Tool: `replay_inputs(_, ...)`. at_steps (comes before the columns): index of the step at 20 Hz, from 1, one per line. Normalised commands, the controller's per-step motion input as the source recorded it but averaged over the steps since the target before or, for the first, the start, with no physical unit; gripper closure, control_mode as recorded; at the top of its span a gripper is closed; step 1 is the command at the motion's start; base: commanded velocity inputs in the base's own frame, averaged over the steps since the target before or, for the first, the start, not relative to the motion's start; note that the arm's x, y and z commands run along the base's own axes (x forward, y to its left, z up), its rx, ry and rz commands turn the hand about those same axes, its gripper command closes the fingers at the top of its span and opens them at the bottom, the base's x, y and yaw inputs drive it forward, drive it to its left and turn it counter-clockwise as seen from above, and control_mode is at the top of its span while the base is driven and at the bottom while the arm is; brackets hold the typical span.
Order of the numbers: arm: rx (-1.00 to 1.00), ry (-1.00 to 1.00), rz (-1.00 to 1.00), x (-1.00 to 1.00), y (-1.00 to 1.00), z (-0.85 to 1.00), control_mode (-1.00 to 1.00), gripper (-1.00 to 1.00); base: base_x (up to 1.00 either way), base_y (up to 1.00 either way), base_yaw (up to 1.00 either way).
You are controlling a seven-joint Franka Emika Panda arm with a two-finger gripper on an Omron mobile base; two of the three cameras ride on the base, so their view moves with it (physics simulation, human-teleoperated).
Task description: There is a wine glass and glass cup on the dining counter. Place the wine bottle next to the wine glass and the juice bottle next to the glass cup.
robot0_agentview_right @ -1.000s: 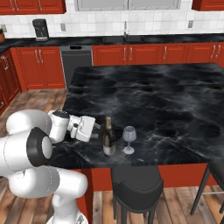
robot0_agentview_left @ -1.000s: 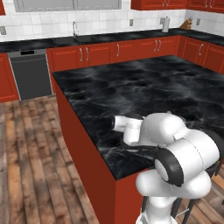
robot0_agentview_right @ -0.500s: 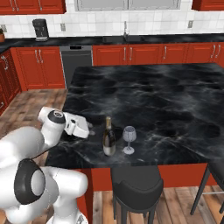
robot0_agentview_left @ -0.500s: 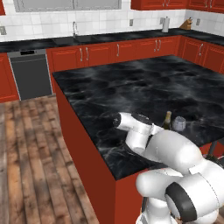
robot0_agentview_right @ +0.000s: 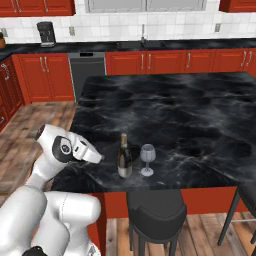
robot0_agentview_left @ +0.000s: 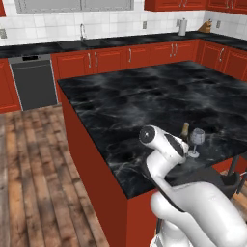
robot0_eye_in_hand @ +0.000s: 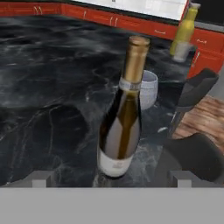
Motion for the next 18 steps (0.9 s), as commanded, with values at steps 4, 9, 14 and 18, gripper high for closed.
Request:
replay_inputs(4, 0.25, 0.09, 0.22, -0.37, 0.12, 0.13, -1.0, -1.0, 0.0, 0.0, 0.0)
replay_inputs(9, 0.18, 0.1, 0.26, -0.39, 0.14, 0.14, -1.0, -1.0, 0.0, 0.0, 0.0)
replay_inputs(14, 0.15, 0.12, 0.27, -0.4, 0.15, 0.13, -1.0, -1.0, 0.0, 0.0, 0.0)
replay_inputs(18, 0.07, 0.02, 0.29, -0.48, 0.16, 0.06, -1.0, -1.0, 0.0, 0.0, 0.0)
